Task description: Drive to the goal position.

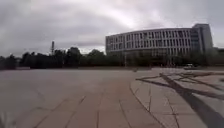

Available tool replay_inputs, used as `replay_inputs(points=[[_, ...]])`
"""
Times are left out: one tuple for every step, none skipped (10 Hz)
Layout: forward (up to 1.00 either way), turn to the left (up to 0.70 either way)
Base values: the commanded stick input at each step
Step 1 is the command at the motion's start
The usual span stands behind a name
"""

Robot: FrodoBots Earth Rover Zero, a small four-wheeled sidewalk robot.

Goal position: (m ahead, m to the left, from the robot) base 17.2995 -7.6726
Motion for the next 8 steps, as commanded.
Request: replay_inputs(points=[[0.70,-0.31],[0.70,-0.31],[0.70,-0.31],[0.70,-0.29],[0.70,-0.25],[0.70,-0.11],[0.70,-0.01],[0.70,0.00]])
